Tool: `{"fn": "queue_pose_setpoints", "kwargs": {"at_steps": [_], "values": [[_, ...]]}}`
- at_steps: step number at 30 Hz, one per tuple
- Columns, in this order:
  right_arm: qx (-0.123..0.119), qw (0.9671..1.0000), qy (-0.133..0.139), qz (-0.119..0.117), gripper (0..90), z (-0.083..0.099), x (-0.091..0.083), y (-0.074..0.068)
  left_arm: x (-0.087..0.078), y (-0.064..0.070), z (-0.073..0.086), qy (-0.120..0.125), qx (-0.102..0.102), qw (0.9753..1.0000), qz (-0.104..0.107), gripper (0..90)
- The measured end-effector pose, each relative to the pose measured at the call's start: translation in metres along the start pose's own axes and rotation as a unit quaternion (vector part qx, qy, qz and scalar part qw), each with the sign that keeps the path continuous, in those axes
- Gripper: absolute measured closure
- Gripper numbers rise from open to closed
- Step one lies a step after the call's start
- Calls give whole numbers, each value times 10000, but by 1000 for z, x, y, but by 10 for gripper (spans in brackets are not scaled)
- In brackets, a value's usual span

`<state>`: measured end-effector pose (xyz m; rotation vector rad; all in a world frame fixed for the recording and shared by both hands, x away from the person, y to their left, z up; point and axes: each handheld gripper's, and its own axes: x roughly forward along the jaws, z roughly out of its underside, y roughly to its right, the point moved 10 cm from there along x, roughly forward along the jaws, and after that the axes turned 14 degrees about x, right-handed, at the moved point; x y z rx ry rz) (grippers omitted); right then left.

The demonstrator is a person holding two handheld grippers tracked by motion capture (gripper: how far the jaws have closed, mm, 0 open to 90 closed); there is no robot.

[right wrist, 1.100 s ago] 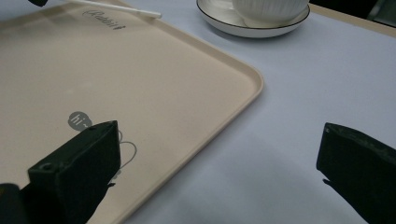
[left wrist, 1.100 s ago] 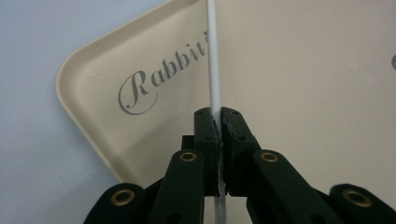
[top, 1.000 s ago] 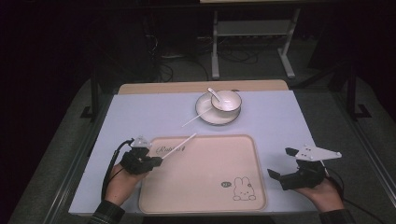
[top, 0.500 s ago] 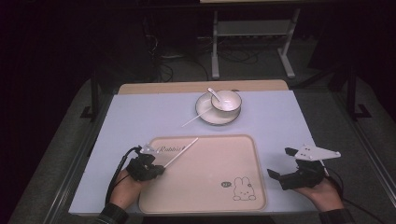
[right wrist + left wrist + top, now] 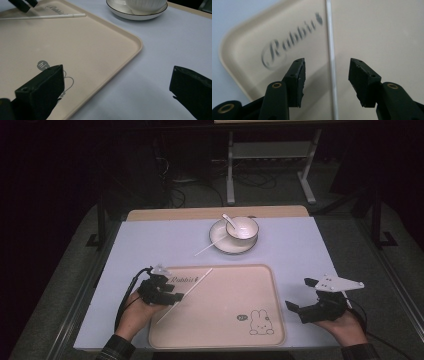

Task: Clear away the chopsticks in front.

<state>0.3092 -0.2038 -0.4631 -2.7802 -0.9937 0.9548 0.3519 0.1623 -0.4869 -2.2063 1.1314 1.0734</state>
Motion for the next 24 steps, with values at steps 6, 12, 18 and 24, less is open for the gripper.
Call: {"fn": "queue_pose_setpoints", "kwargs": {"at_steps": [6,12,18,24], "values": [[1,10000,16,2,0,0,-1,1,2,-21,-36,131,120,9998,-85,412],[27,10000,33,-4,0,0,-1,2,17,-35,-72,177,295,9994,-8,429],[26,10000,57,-24,0,-1,-2,2,32,-52,-105,162,476,9987,-76,462],[24,10000,58,-42,0,-1,-2,2,52,-71,-128,88,522,9986,-42,534]]}}
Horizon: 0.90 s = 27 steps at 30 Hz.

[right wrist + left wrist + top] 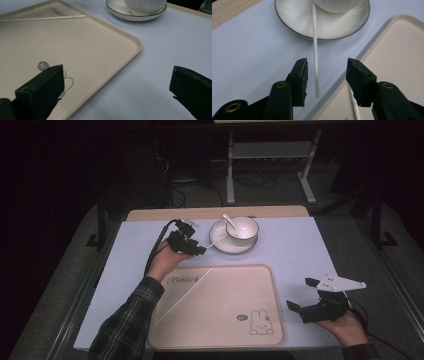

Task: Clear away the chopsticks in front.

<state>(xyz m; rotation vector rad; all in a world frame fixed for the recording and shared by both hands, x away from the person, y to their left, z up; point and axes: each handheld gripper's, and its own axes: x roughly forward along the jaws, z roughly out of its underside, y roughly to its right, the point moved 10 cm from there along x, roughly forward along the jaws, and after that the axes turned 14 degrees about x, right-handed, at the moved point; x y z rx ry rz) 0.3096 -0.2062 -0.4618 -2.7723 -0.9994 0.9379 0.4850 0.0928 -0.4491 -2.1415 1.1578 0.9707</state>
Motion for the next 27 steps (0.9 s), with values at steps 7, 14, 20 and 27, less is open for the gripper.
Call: {"fn": "queue_pose_setpoints", "kwargs": {"at_steps": [7,14,20,27], "values": [[24,10000,8,-11,0,0,0,1,31,-14,-8,-84,-242,9996,156,622],[59,10000,35,-16,0,0,-2,2,53,-15,-6,-254,-288,9988,288,670],[51,10000,60,-27,0,-1,-2,3,60,-15,-3,-343,-315,9984,335,764],[52,10000,66,-29,0,-1,-3,3,62,-14,-5,-390,-308,9983,294,843]]}}
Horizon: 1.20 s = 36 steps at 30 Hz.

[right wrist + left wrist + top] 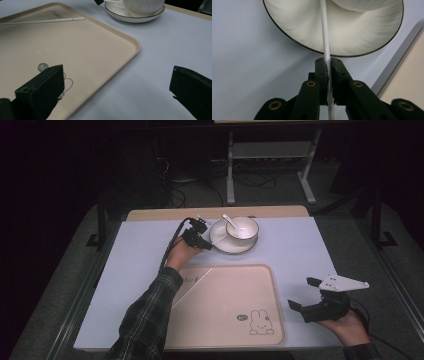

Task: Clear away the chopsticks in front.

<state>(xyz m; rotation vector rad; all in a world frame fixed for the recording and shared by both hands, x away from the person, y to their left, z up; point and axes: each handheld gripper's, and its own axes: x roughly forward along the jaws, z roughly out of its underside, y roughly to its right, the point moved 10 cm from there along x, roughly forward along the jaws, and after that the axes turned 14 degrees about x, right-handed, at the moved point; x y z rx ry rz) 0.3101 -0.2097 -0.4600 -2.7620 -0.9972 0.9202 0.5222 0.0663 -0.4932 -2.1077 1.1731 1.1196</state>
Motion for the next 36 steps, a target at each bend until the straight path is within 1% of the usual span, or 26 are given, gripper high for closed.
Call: {"fn": "queue_pose_setpoints", "kwargs": {"at_steps": [1,4,7,9,10,12,14,15,17,20,23,27,29,30,33,36], "values": [[-2,10000,-1,0,0,0,0,0,-1,-1,0,-38,20,10000,-59,848],[-11,10000,-6,-3,0,0,0,0,-4,-3,0,-22,-2,9999,-108,857],[-1,10000,-2,4,0,0,0,0,-11,-5,1,-7,-13,9999,-136,859],[19,10000,-4,9,0,0,0,1,-18,-6,3,-28,-4,9998,-196,859],[23,10000,-2,10,0,0,0,1,-23,-7,3,12,-48,9998,-212,859],[19,10000,-8,13,0,1,0,1,-31,-7,5,64,-71,9997,-222,859],[10,10000,-12,15,0,1,0,1,-41,-9,9,97,-81,9995,-302,859],[10,10000,-10,21,0,0,0,0,-45,-9,11,114,-81,9994,-305,859],[-3,10000,-7,20,0,0,0,0,-56,-7,17,182,-112,9992,-329,859],[-1,10000,-24,21,0,1,0,0,-70,-5,26,207,-104,9991,-359,859],[-4,10000,-25,26,0,1,1,0,-85,-1,35,324,-146,9987,-367,859],[-6,10000,-24,37,0,1,0,0,-104,5,49,474,-243,9979,-359,859],[-5,10000,-30,39,0,1,1,0,-112,11,56,563,-267,9975,-324,859],[-3,10000,-32,41,0,1,1,-1,-116,15,59,604,-282,9973,-313,859],[-2,10000,-40,46,0,1,1,-1,-125,29,70,646,-218,9973,-288,859],[-20,10000,-42,43,0,1,2,-1,-130,43,81,686,-190,9972,-239,859]]}}
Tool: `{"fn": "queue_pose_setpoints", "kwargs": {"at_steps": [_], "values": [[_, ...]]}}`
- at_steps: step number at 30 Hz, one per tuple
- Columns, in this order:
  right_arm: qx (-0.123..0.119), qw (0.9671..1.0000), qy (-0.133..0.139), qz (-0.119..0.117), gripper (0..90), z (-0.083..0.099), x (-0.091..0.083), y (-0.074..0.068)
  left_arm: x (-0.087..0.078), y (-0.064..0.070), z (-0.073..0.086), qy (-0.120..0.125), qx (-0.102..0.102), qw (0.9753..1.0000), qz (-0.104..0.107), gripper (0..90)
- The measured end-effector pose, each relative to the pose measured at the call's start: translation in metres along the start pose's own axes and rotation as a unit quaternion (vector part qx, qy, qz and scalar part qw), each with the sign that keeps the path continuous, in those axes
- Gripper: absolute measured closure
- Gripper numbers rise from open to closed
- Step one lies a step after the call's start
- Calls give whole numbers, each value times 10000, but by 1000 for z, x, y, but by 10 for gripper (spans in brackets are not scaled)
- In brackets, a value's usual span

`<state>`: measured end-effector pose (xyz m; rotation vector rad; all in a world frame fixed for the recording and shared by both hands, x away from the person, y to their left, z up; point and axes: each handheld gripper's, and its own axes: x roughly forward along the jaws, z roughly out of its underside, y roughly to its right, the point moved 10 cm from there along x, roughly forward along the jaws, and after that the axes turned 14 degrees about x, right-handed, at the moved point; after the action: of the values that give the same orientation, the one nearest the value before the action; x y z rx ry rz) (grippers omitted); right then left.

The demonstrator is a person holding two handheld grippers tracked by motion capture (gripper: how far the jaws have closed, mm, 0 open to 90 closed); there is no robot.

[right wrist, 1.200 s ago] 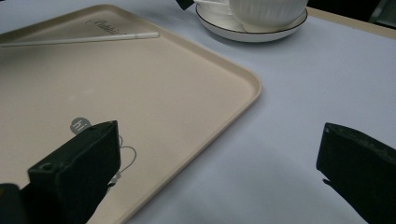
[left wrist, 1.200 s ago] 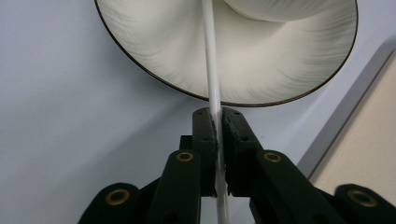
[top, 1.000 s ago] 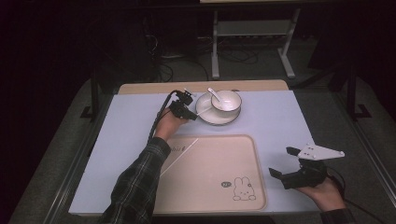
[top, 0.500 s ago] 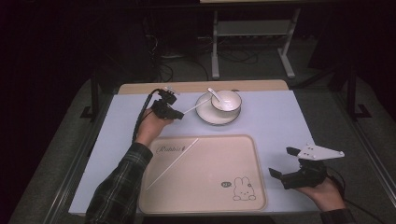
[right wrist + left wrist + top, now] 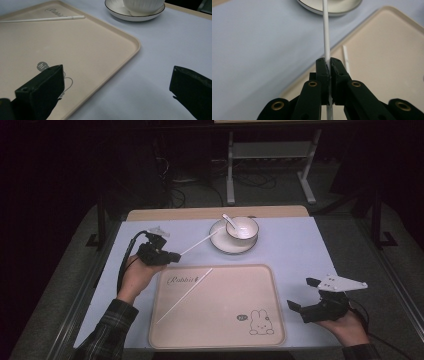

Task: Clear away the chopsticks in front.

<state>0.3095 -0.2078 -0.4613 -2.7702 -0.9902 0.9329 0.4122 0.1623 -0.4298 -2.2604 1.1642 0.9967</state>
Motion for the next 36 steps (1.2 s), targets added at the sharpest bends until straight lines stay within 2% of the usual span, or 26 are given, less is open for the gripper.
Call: {"fn": "queue_pose_setpoints", "kwargs": {"at_steps": [8,11,13,19,22,25,31,36], "values": [[-32,10000,-21,4,0,0,1,-1,-11,40,32,87,-19,9999,139,859],[-19,10000,-17,9,0,0,1,-1,-10,55,48,-13,-41,9999,164,859],[-27,10000,-27,15,0,0,1,-1,-11,60,57,-137,-1,9999,97,859],[-42,10000,-31,20,0,0,1,-1,-10,77,77,-241,-40,9996,144,859],[-27,10000,-39,18,0,0,1,-1,-7,79,83,-319,-74,9994,98,858],[-33,10000,-39,17,0,1,1,-1,-4,80,85,-295,-177,9993,170,858],[-37,10000,-59,17,0,1,2,-1,4,80,94,-592,-62,9982,100,849],[-39,10000,-58,15,0,1,2,-1,7,80,98,-701,-43,9975,93,827]]}}
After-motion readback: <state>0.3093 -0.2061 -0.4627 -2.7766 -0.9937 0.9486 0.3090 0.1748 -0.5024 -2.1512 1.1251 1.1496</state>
